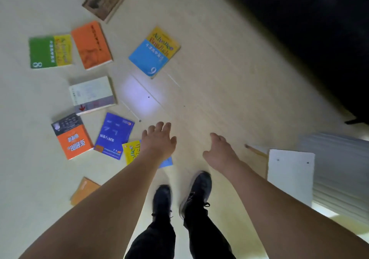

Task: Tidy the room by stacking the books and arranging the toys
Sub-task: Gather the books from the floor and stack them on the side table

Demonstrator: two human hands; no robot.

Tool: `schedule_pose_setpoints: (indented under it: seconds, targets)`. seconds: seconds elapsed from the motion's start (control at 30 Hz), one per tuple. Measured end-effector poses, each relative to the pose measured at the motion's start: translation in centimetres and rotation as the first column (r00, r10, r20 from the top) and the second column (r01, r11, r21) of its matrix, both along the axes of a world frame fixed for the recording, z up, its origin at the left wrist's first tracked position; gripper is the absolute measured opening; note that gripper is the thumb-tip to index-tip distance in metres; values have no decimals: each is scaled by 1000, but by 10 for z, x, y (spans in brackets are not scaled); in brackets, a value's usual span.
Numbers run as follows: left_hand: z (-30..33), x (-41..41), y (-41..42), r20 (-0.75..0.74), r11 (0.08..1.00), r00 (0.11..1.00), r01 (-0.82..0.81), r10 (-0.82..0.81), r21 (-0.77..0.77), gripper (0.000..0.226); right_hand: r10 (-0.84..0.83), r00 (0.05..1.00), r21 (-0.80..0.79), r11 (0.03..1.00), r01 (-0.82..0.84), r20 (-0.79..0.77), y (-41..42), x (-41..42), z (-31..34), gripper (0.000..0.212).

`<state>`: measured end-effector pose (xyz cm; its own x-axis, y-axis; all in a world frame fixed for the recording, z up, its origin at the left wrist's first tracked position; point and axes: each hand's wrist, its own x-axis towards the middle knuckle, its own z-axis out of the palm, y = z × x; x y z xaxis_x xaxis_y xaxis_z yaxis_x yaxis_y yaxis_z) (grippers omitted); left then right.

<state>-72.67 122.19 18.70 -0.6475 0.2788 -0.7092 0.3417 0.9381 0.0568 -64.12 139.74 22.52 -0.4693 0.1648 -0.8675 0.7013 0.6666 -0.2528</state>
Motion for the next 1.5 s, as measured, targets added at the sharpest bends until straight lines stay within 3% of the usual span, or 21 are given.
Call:
schedule_pose_setpoints:
  seconds: [0.17, 0.27, 0.4, 0.5, 0.63, 0.73, 0.87, 0.93, 1.0, 1.13, 1.3, 1.5]
  targets:
    - [-77, -7, -90, 76, 948, 945, -318, 317, 3, 62, 176, 984, 27, 984, -176, -16, -76, -32, -88, 66]
    - [-146, -13, -142, 109, 916, 911, -402, 398, 15, 65, 290, 956, 36, 957, -288, -47, -126, -48, -165, 66]
    - [-258, -16, -221, 137, 944, 936, -329, 323, 20, 79, 479, 867, 21, 877, -481, -141, -201, -53, -292, 69]
    - [-330, -15, -271, 171, 968, 958, -244, 230, 62, 103, 682, 720, 110, 731, -673, -127, -238, -51, -377, 95]
    - [-385, -4, -308, -40, 997, 999, -21, 24, 74, 110, 766, 626, 357, 630, -690, -144, -259, -48, -429, 127]
    - [-399, -5, -313, -117, 994, 993, 24, -11, 110, 106, 764, 618, 401, 633, -662, -185, -255, -55, -442, 123]
    - [-390, 6, -311, -185, 993, 982, 51, -31, 107, 85, 702, 698, 387, 688, -615, -139, -259, -55, -431, 77]
    - [-382, 13, -310, -220, 993, 974, 75, -54, 89, 77, 661, 744, 313, 729, -609, -92, -262, -56, -421, 52]
    - [-372, 17, -312, -226, 994, 972, 84, -66, 69, 78, 691, 723, 209, 709, -673, -17, -263, -60, -410, 39]
    - [-357, 19, -317, -246, 997, 969, 31, -13, 67, 78, 731, 682, 17, 682, -732, 30, -264, -70, -387, 52]
    - [-348, 21, -335, -229, 973, 948, -201, 222, 110, 75, 745, 667, -33, 666, -745, -35, -264, -85, -354, 47]
    - [-351, 25, -355, -156, 883, 872, -443, 465, 152, 71, 475, 863, -72, 867, -492, -173, -250, -105, -336, 31]
